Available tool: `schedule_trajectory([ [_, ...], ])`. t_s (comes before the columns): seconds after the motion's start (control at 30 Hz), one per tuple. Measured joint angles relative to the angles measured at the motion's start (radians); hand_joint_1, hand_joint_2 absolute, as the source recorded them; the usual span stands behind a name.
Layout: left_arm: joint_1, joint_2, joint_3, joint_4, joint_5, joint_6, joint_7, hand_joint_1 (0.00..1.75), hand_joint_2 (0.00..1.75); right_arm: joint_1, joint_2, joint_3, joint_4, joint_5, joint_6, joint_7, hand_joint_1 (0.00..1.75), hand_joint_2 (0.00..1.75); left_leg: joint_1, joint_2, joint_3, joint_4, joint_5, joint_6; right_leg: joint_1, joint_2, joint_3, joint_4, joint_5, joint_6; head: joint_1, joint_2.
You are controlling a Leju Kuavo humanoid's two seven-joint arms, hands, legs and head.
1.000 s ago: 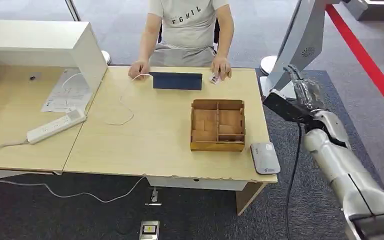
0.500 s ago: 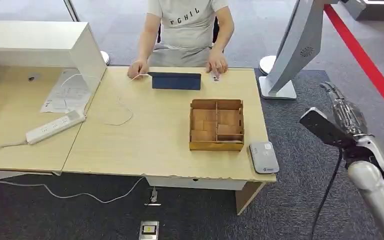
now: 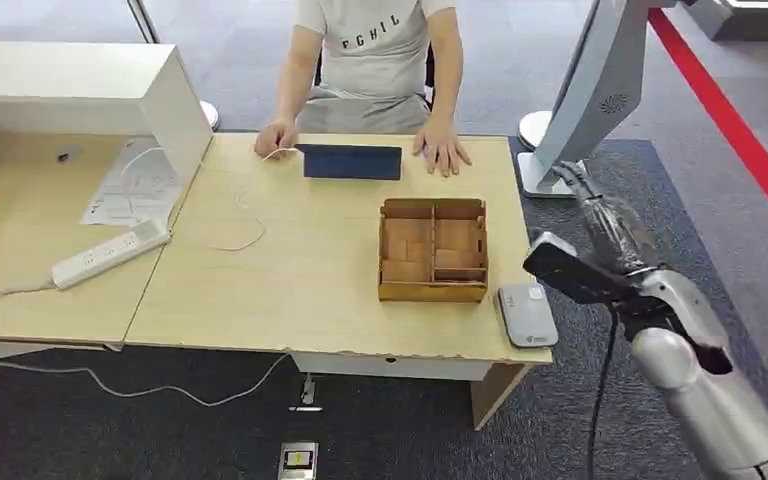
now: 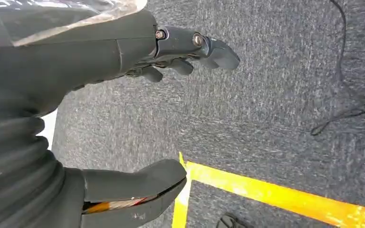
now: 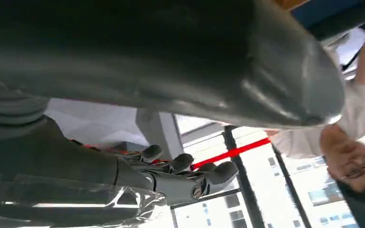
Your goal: Pass the card to the sensor for recognition and then transmit it.
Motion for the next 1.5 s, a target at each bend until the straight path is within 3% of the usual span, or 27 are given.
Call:
schedule_trajectory([
  [0.33,-0.001,-0.003,0.002,0.000,-0.001,0.000,0.024,0.00,1.75,-0.005,0.199,0.117,0.011,0.029,-0.006,0.069,0.00,0.00,0.001,-0.002,-0.001,0.000,0.001,-0.001,0.001,-0.002,-0.001,0.000,-0.001,-0.001,0.000,0.000],
  [0.6,0.000,-0.006,0.002,0.000,0.002,-0.007,0.005,0.00,1.75,0.015,0.287,0.171,0.039,0.100,-0.003,0.113,0.00,0.00,0.001,-0.002,-0.001,0.000,0.001,-0.001,0.001,-0.002,-0.001,0.000,-0.001,-0.001,0.000,0.000],
  [0.73,0.001,-0.006,0.002,0.000,0.001,-0.010,0.002,0.00,1.75,0.018,0.303,0.185,0.058,0.103,-0.008,0.121,0.00,0.00,0.001,-0.002,0.000,0.000,0.001,-0.001,0.001,-0.002,-0.001,0.000,-0.001,-0.001,0.000,0.000],
  [0.77,0.001,-0.006,0.002,0.000,-0.001,-0.012,0.000,0.00,1.75,0.018,0.306,0.187,0.063,0.108,-0.010,0.124,0.00,1.75,0.001,-0.001,0.000,0.000,0.001,-0.001,0.001,-0.002,-0.001,0.000,-0.001,-0.001,0.000,0.000],
  [1.3,0.005,-0.006,0.003,0.000,0.005,-0.012,0.009,0.00,1.75,0.024,0.309,0.160,0.161,0.210,-0.044,0.144,0.00,1.75,0.001,-0.001,-0.001,0.000,0.001,-0.001,0.001,-0.002,-0.001,0.000,-0.001,-0.001,0.000,0.000],
  [1.5,0.005,-0.006,0.003,0.000,0.000,-0.018,0.009,0.00,1.75,0.021,0.303,0.135,0.188,0.227,-0.050,0.096,0.00,1.75,0.001,-0.001,-0.001,0.000,0.001,-0.001,0.001,-0.002,-0.001,-0.001,-0.001,-0.001,0.000,0.000],
])
